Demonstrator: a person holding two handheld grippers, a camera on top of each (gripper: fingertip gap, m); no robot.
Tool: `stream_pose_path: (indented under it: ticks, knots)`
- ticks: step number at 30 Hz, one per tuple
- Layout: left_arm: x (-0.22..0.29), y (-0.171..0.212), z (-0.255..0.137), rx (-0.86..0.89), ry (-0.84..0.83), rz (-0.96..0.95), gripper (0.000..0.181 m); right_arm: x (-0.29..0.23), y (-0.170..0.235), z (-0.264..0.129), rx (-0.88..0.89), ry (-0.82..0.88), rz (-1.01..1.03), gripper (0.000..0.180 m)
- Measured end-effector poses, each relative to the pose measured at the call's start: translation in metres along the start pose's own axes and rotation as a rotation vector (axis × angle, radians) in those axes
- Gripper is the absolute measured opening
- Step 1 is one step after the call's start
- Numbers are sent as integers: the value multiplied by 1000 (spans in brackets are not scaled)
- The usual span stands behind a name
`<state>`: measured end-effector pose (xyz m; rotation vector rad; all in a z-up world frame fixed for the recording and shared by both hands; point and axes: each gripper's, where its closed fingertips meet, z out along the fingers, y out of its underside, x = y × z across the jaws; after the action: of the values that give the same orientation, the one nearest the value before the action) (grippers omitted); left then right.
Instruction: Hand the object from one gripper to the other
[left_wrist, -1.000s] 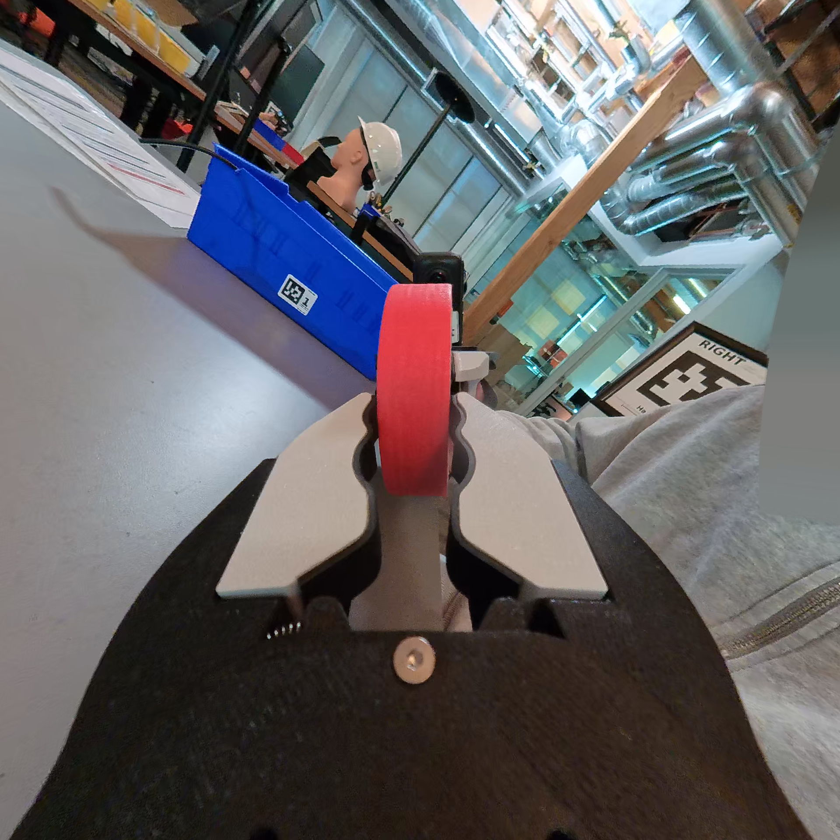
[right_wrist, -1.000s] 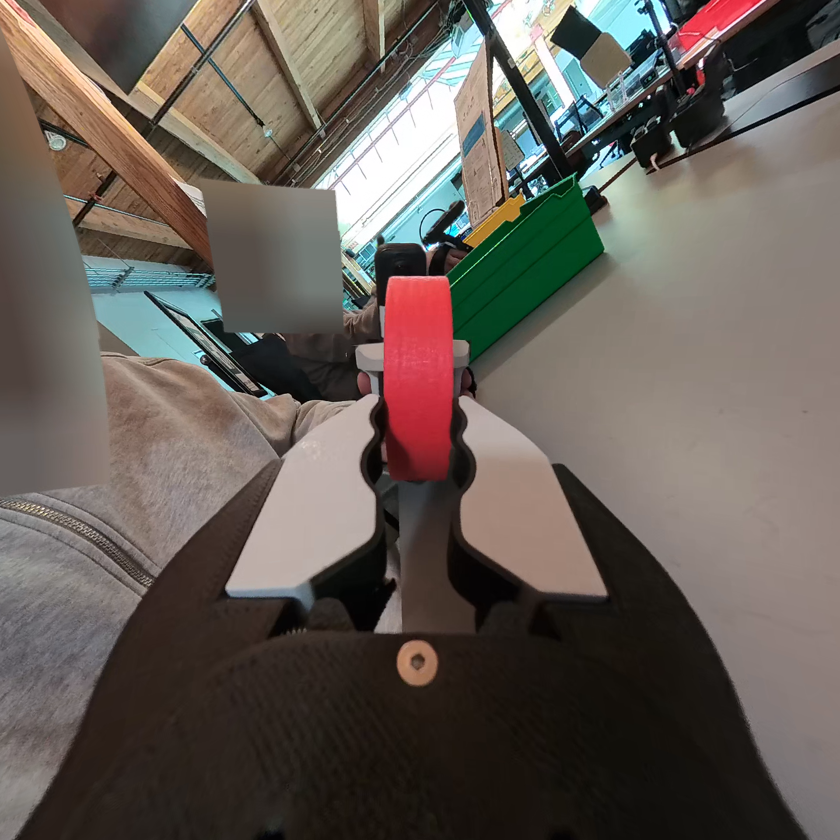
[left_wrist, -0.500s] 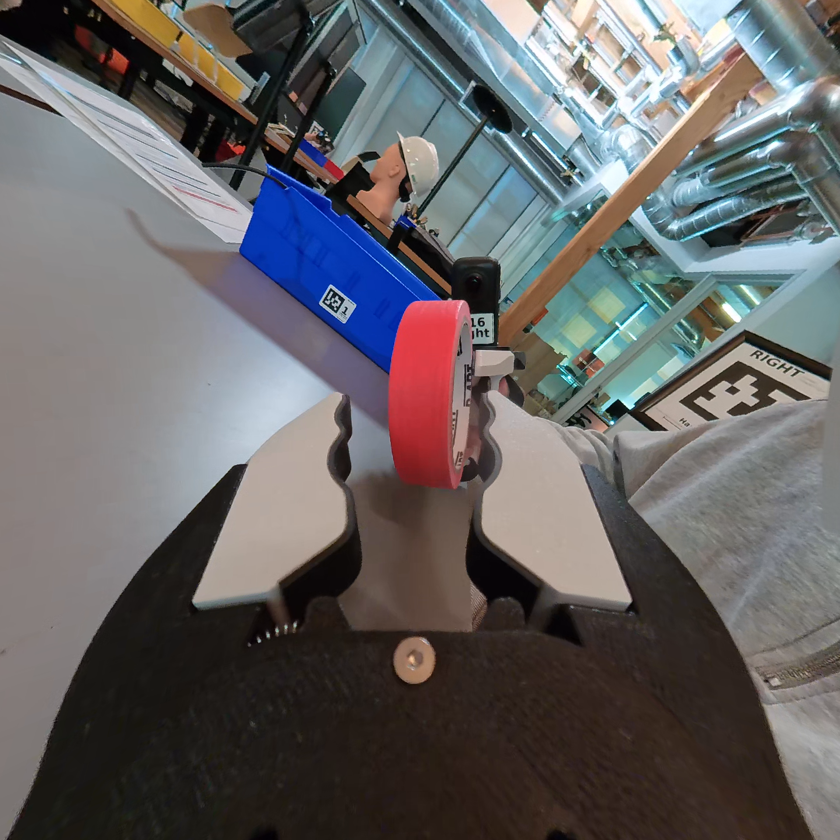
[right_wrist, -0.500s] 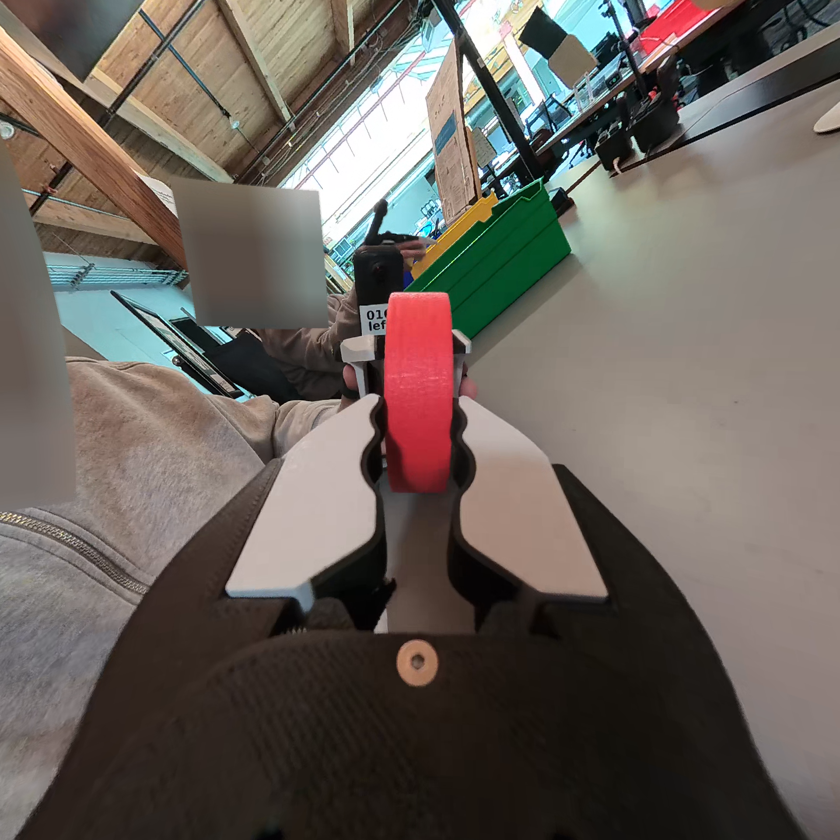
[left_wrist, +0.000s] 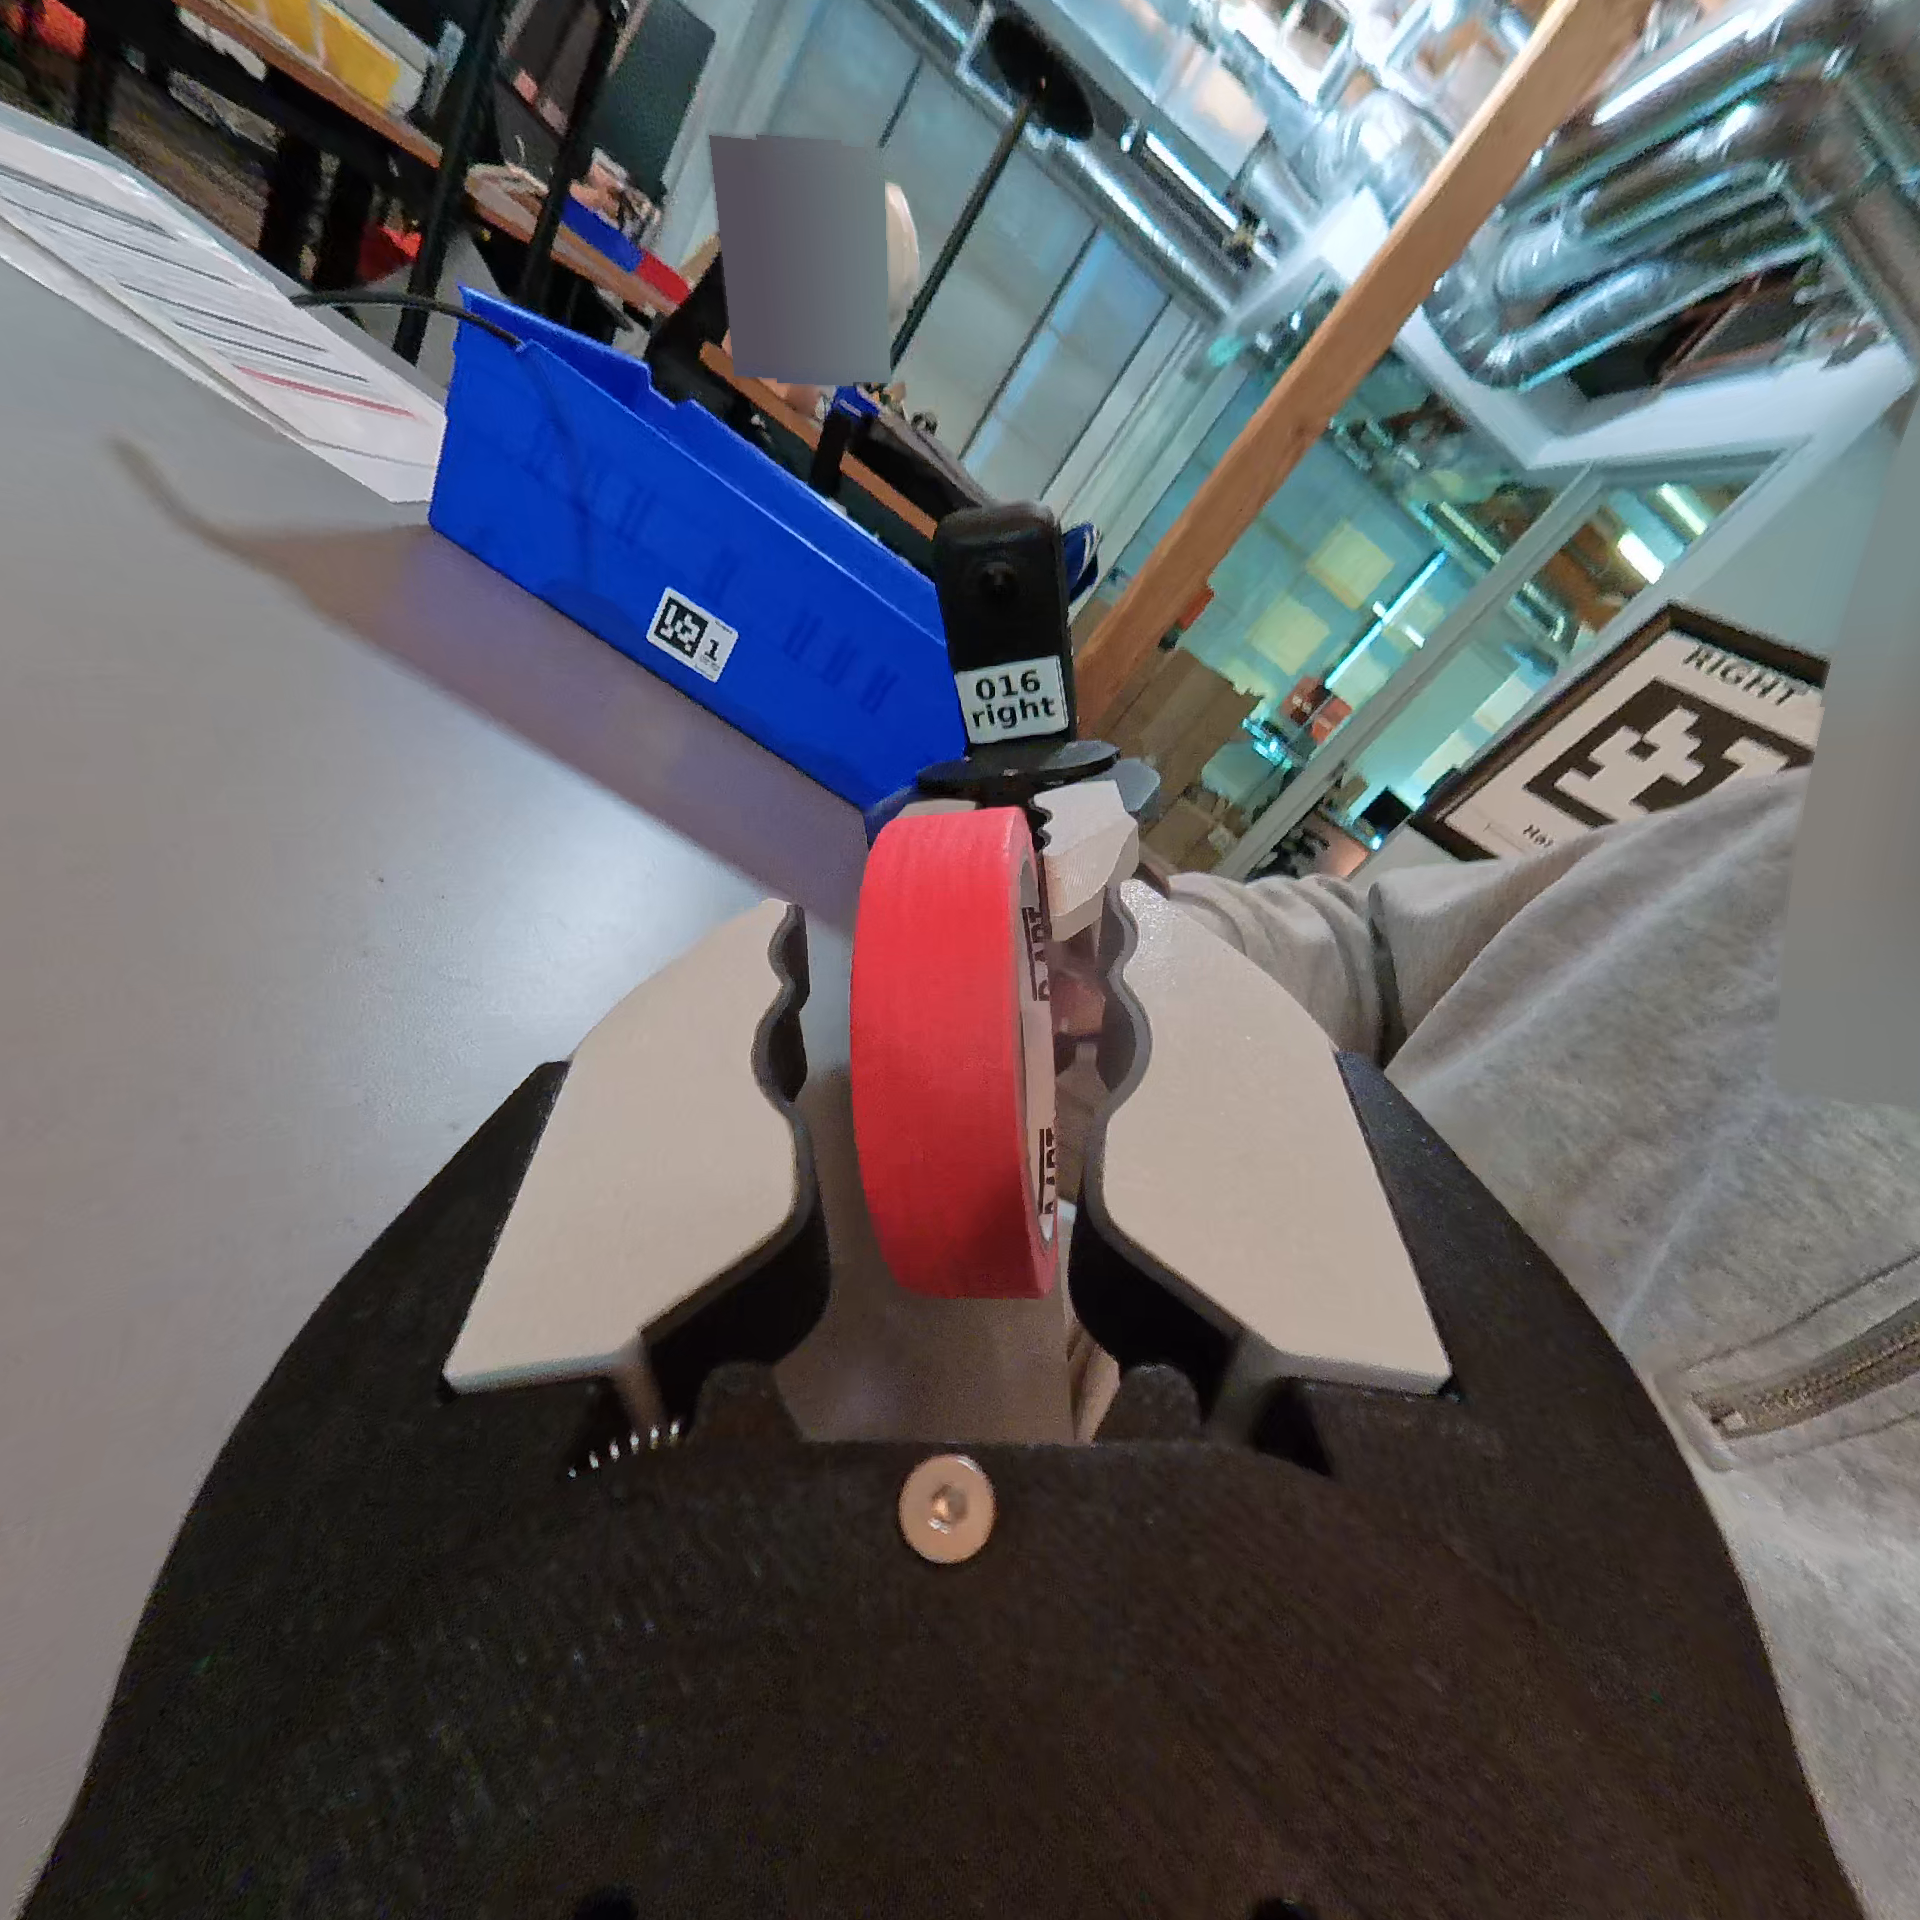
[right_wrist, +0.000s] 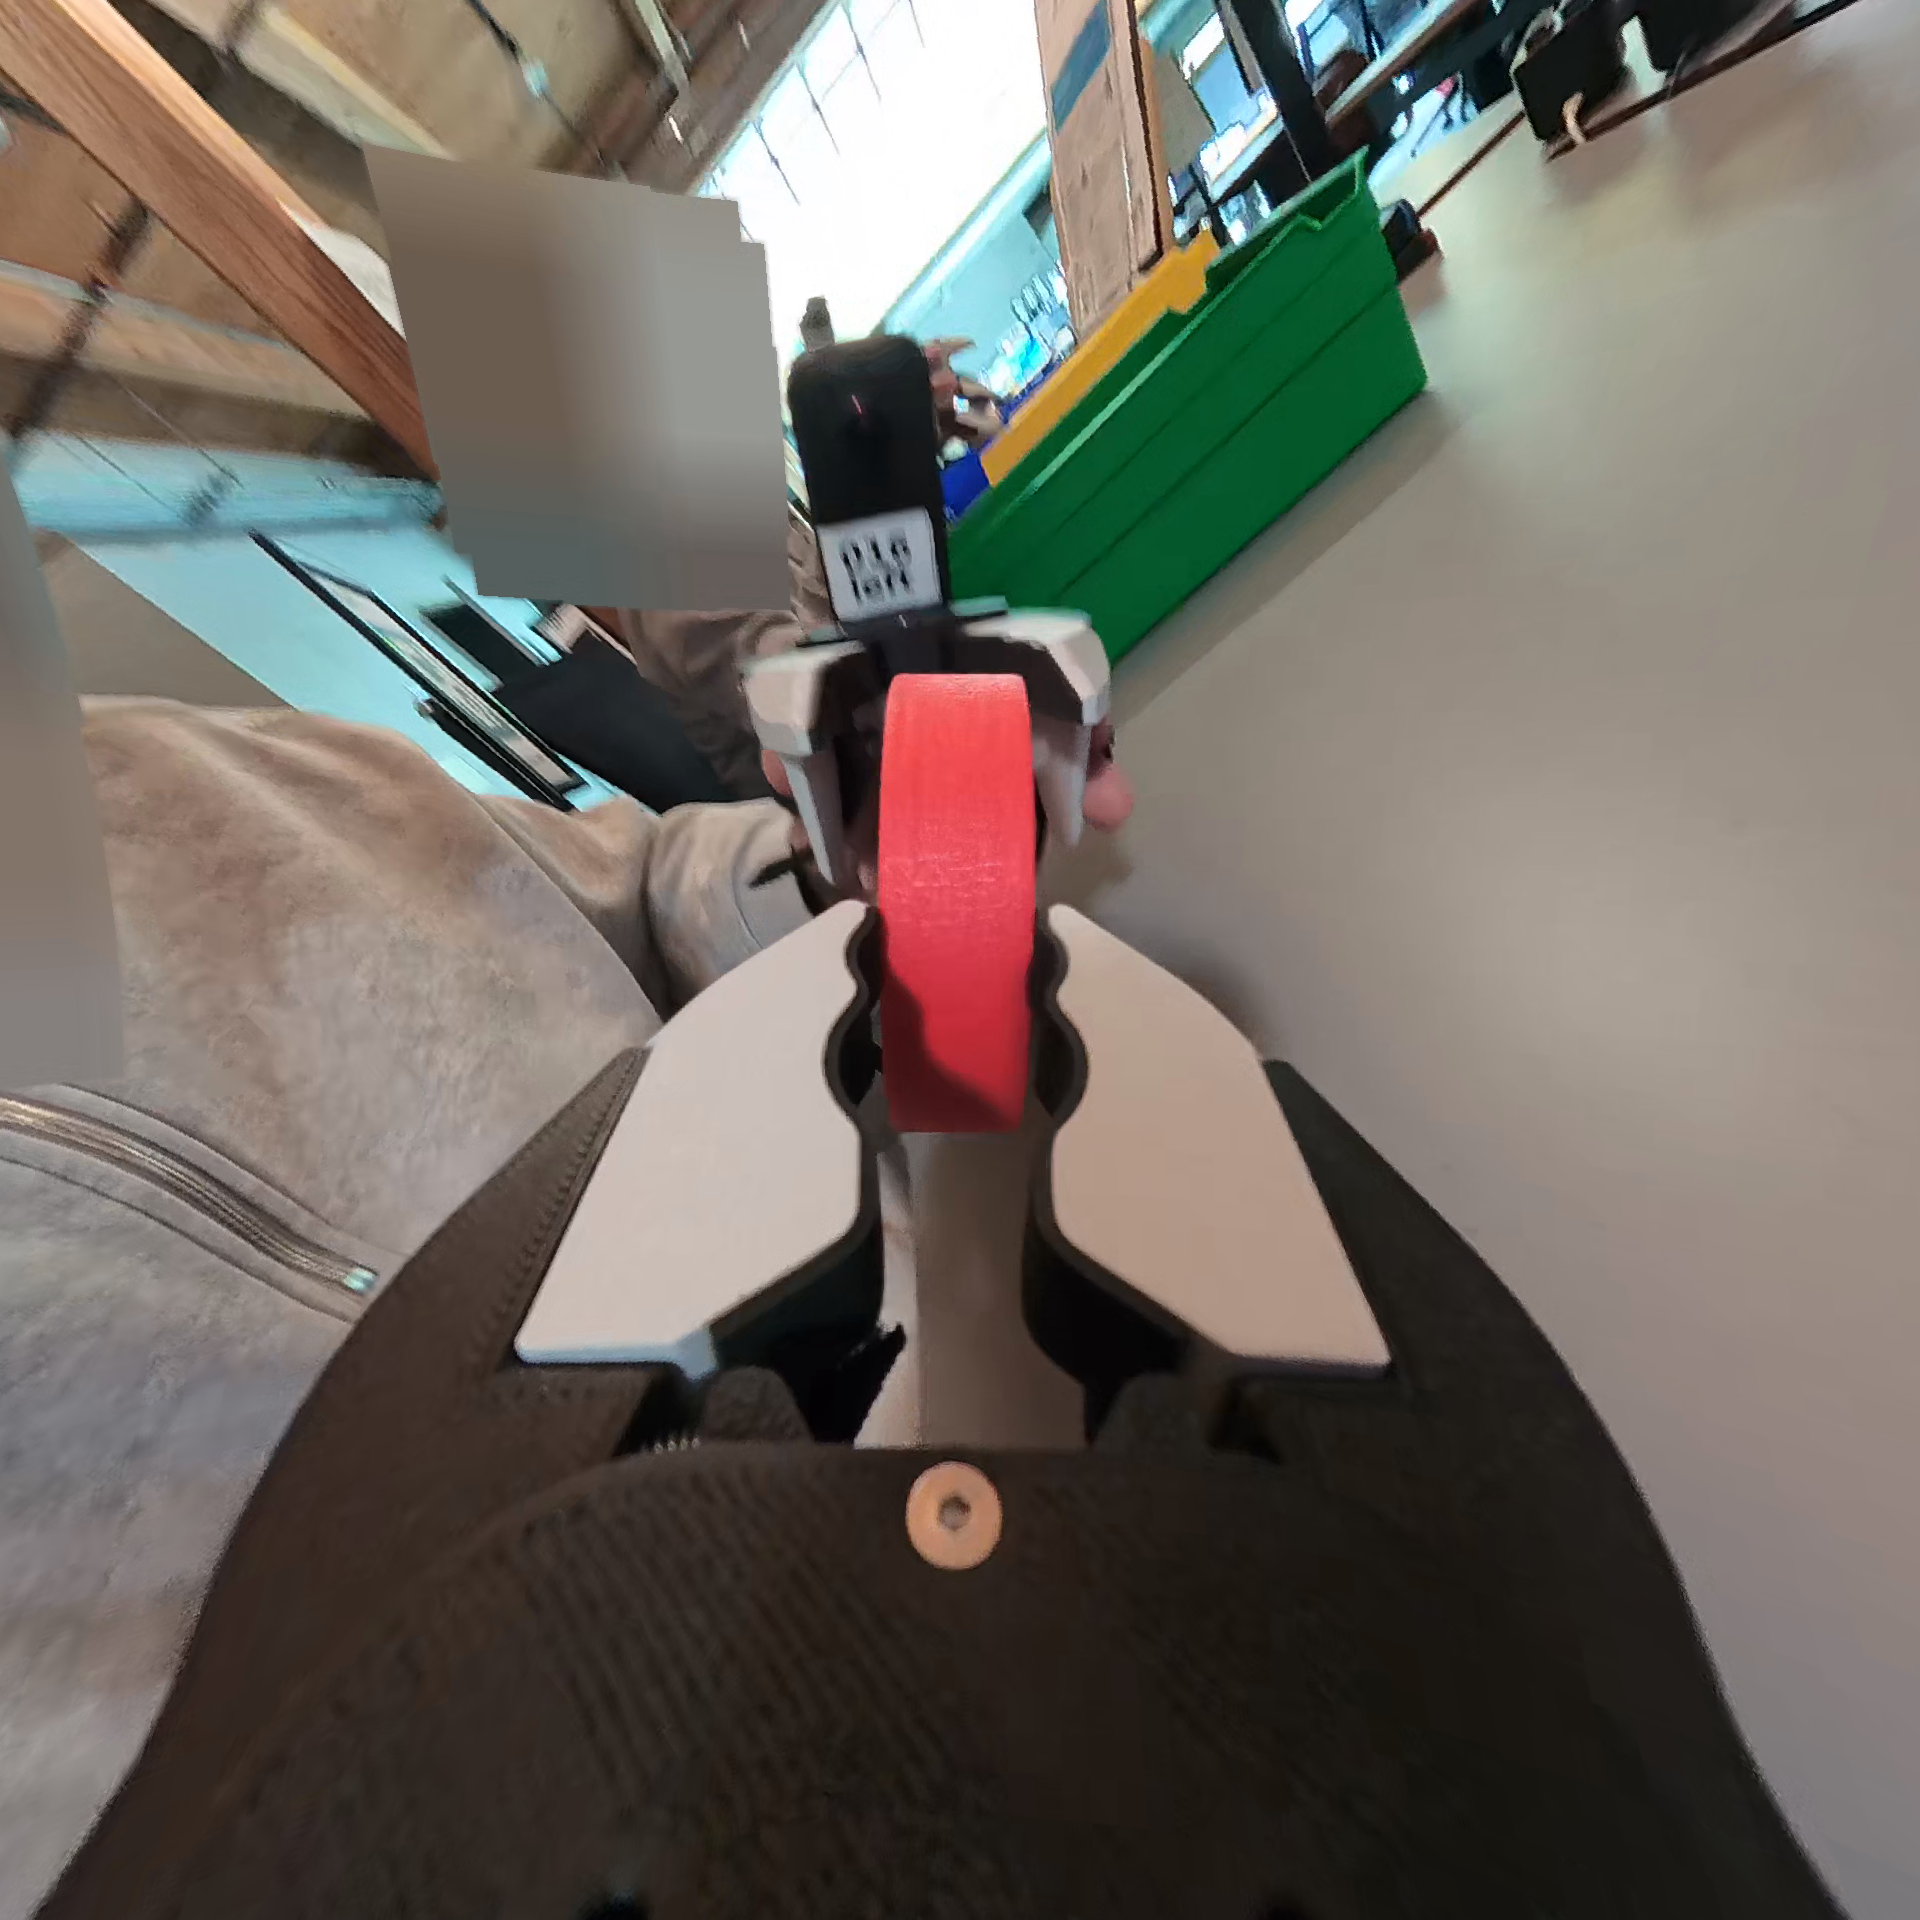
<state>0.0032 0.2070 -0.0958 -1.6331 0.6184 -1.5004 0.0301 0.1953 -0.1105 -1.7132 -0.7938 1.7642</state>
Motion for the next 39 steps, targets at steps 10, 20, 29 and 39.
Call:
stream_pose_path:
  ticks: [10,20,29,39]
  knots:
    - [-12,37,-29,-598,-218,287,45,1,29,7,-222,63,-126,28]
    - [11,62,-29,-696,-56,240,31,-12,49,17,-337,23,-142,28]
    - [7,47,-22,-585,-83,179,29,-9,17,13,-130,22,-175,45]
    - [-42,-18,-38,24,-151,-262,28,25,-36,-23,194,222,-185,70]
